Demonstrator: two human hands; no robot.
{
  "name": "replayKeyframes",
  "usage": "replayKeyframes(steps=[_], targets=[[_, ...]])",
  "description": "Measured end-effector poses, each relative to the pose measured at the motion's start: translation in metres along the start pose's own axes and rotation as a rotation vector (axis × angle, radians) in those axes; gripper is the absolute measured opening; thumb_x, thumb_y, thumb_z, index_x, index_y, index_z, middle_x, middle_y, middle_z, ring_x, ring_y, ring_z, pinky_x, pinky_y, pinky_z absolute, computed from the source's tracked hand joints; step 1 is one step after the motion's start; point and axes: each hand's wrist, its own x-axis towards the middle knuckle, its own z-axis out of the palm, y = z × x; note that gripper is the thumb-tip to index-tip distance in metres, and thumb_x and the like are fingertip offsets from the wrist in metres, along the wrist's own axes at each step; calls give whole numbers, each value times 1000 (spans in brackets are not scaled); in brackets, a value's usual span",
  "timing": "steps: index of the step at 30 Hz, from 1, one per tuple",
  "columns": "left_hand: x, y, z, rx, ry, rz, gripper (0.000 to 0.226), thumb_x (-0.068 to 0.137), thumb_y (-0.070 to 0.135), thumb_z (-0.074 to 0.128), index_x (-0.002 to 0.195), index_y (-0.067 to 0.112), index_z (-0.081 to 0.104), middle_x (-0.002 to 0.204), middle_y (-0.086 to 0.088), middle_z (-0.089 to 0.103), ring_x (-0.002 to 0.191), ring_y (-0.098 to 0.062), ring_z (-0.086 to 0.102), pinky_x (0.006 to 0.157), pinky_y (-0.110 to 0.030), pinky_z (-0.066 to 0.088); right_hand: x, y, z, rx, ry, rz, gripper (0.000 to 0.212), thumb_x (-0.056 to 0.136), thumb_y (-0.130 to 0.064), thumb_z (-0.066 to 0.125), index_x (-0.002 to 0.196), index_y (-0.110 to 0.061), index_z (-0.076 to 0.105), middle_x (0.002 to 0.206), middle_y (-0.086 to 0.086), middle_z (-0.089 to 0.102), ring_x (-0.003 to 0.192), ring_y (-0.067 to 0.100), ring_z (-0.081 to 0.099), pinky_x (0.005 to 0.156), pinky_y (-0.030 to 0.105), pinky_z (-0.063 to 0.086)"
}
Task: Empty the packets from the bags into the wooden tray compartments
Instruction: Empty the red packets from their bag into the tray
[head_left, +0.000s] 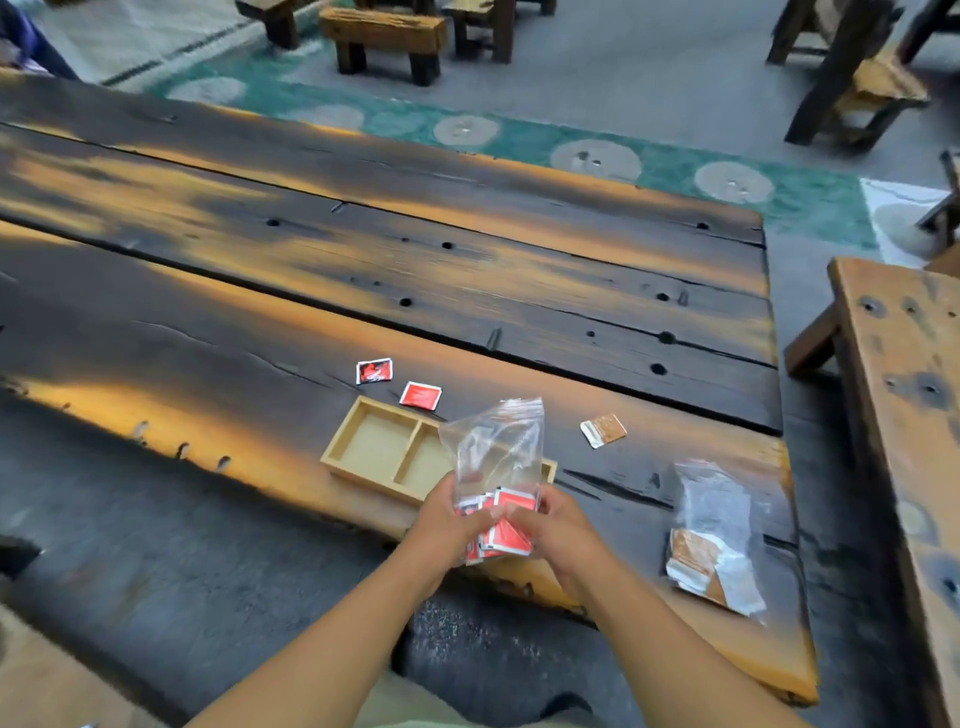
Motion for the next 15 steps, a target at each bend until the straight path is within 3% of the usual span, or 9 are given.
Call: replayKeyframes(steps=[4,9,12,15], targets=[[34,14,-47,79,-95,43,47,83,5,76,120,26,56,112,-7,71,95,-23,73,76,-38,60,17,-16,32,9,71,8,15,89,-2,70,103,-9,67,97,11,75,76,20,75,61,28,57],[75,38,-124,160,-204,43,49,81,0,74,122,22,57,115,-10,71,100,-26,72,90,-50,57,42,-38,84,85,165,-6,18,92,-10,68,110,-7,67,104,10,72,91,23,70,79,39,57],[87,55,-161,230,-294,30,50,85,-5,69,127,16,54,113,-7,69,88,-17,73,78,-36,61,52,-56,109,163,234,-36,20,93,-17,69,111,-10,67,109,7,70,99,20,65,83,39,55],[92,68,-183,271,-379,23,50,86,-12,64,125,17,54,104,4,67,74,-7,71,65,-23,54,59,-76,129,236,252,-65,16,93,-20,67,106,-10,64,106,8,69,101,20,65,80,35,54]])
